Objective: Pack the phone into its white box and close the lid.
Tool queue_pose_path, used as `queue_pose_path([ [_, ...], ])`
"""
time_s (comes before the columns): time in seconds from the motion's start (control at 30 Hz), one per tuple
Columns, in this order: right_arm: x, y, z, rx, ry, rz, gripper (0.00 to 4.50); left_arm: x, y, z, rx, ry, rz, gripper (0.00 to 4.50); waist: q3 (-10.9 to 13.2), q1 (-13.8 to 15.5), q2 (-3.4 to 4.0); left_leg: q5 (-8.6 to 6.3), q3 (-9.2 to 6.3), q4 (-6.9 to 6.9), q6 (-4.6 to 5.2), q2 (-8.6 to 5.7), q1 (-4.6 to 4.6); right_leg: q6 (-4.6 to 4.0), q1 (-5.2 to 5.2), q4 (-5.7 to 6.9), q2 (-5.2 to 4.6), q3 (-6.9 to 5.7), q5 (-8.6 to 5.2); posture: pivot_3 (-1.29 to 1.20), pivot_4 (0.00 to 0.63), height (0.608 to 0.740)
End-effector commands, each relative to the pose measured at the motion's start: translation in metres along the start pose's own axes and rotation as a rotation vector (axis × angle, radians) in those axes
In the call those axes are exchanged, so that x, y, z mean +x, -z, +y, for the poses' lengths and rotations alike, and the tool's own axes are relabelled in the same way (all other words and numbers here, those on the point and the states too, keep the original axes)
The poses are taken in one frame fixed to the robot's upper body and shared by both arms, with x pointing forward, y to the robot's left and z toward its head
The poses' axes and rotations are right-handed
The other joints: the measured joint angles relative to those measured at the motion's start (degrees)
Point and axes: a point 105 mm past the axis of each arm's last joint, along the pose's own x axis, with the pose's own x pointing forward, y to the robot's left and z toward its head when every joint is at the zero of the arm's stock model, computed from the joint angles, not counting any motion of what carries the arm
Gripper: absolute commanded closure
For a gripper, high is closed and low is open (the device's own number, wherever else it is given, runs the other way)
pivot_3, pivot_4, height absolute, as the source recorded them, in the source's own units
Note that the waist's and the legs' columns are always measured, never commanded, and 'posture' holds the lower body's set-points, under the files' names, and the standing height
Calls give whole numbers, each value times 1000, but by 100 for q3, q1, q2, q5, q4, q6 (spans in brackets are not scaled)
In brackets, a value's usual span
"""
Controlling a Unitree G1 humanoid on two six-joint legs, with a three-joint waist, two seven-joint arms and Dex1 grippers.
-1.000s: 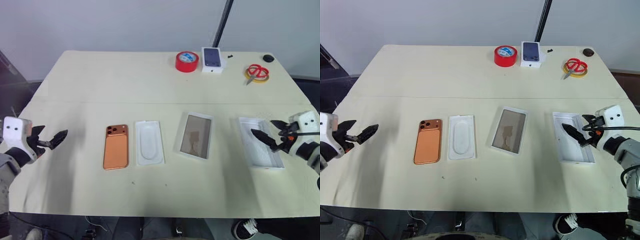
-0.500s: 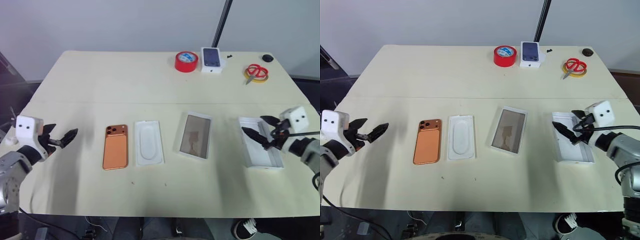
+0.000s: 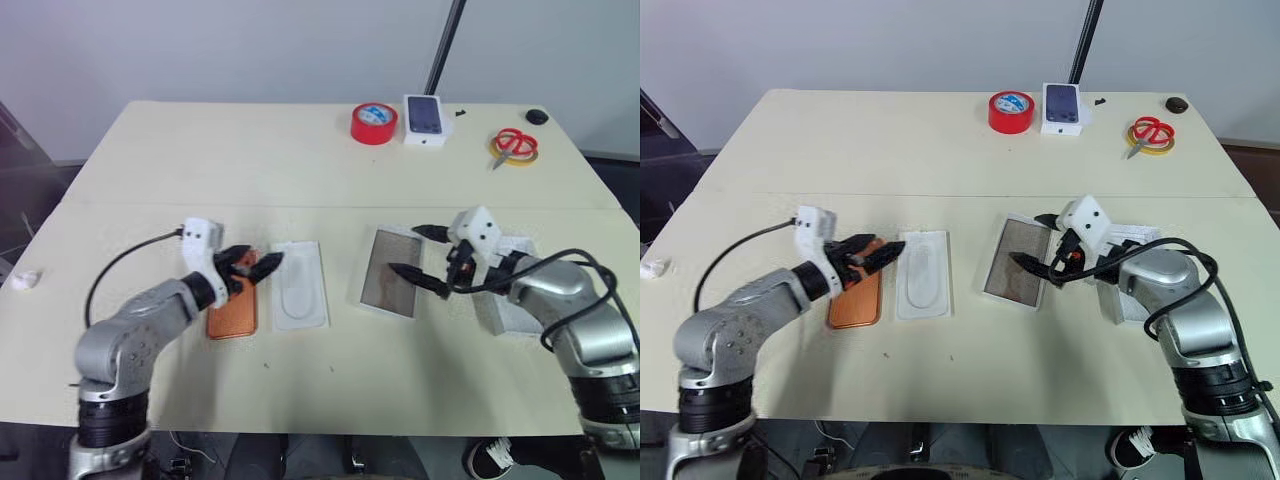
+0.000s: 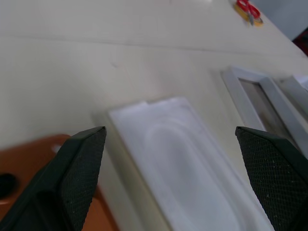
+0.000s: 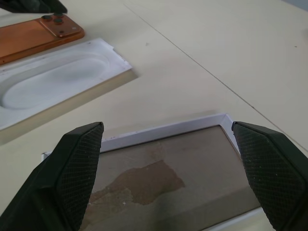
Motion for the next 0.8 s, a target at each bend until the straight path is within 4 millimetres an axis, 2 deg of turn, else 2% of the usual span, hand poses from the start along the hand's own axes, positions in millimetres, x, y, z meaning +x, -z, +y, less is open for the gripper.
queue_pose_path([
  [0.03, 0, -9, 10, -45, -15, -32, 46, -1, 3, -15, -36, 13, 60, 0, 0, 14, 0, 0, -1, 0, 0, 0, 0, 0, 0, 0, 1, 0, 0, 0, 150, 732],
  [0.17, -2, -6, 11, -41, -4, -24, 46, 2, 18, -11, -109, -42, 168, 0, 0, 15, -1, 0, -1, 5, -1, -6, -1, 0, 2, 0, -2, -1, 0, 0, 150, 732],
  [0.37, 0, -6, 14, -58, -21, -18, 46, 5, 27, -20, -168, -29, 234, 0, 0, 5, -1, 1, -2, 6, -2, -11, 2, 0, 4, 1, 6, -1, 0, 0, 150, 732],
  [0.5, 3, -9, 27, -77, -106, -5, 46, 7, 37, -27, -187, 8, 270, 0, 0, 13, 0, 2, -1, 6, -3, -11, 3, 0, 6, 0, 1, 0, 0, 0, 150, 732],
  [0.6, 3, -7, 46, -89, -220, 40, 0, 5, 39, -22, -215, -15, 269, 838, -1, 18, 1, 2, -2, 5, -3, -10, 3, 0, 6, 0, -1, 0, 0, 0, 150, 732],
  [0.8, 5, 0, 71, -73, -330, 148, 0, 2, 41, -15, -238, -50, 270, 3803, -1, 22, -1, 2, -4, 6, -3, -11, 3, 0, 8, -2, -3, -1, 0, 0, 150, 732],
])
